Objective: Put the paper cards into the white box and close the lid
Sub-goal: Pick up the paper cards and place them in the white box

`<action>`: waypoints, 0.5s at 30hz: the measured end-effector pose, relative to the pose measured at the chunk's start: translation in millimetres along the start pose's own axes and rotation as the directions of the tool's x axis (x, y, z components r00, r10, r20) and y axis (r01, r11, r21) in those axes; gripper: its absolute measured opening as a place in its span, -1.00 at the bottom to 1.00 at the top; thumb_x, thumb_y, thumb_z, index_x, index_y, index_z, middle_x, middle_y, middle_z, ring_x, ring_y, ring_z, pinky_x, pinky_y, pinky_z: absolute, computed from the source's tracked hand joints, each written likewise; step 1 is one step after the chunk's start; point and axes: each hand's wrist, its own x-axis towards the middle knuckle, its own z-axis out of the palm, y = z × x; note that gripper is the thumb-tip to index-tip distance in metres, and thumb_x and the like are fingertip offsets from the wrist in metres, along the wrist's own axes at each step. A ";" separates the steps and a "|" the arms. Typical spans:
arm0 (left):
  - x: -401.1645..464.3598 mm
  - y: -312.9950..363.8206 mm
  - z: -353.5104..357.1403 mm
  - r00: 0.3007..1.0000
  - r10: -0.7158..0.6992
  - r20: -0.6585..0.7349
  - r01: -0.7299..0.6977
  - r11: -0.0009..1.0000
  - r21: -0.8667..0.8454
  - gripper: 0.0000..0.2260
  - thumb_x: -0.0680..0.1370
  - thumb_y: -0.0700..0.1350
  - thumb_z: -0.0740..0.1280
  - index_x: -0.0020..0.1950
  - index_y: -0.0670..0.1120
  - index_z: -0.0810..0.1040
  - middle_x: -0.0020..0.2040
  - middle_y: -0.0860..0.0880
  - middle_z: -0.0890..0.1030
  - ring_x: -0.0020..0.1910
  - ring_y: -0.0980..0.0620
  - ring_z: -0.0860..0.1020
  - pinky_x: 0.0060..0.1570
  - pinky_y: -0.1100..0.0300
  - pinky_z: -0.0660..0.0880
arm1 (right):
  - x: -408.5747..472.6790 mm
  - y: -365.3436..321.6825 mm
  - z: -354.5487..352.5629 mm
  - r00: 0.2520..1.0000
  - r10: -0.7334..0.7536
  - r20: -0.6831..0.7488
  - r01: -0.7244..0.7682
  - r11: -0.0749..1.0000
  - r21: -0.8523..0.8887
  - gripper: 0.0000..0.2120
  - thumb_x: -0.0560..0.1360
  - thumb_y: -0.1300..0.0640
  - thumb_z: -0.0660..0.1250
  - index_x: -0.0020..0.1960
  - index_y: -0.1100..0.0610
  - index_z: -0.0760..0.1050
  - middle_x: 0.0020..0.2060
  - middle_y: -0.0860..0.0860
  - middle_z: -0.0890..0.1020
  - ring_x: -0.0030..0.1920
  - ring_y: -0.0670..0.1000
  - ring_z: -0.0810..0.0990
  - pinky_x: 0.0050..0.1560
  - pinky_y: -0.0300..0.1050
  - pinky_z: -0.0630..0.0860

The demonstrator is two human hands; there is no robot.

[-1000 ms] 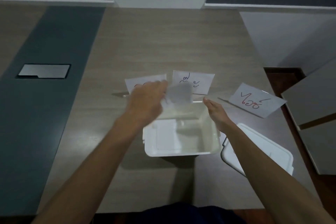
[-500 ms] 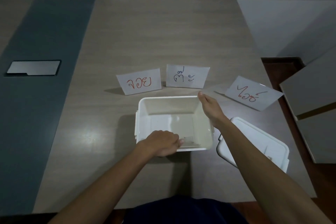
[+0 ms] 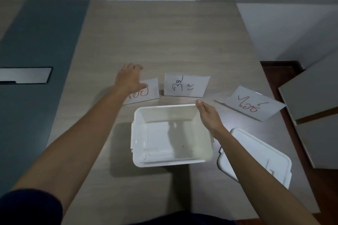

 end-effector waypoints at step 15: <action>-106.5 36.8 -52.8 0.944 0.168 -0.283 -0.177 0.984 -0.007 -0.81 0.52 -0.21 0.25 0.13 -0.12 0.45 0.03 -0.23 0.62 -0.02 -0.31 0.56 -0.18 -0.01 0.40 | 0.2 16.0 10.9 0.997 -0.017 0.070 0.018 1.000 -0.019 -0.68 0.64 -0.12 0.11 0.01 0.00 0.59 -0.10 -0.09 0.61 0.01 -0.06 0.51 0.02 -0.19 0.38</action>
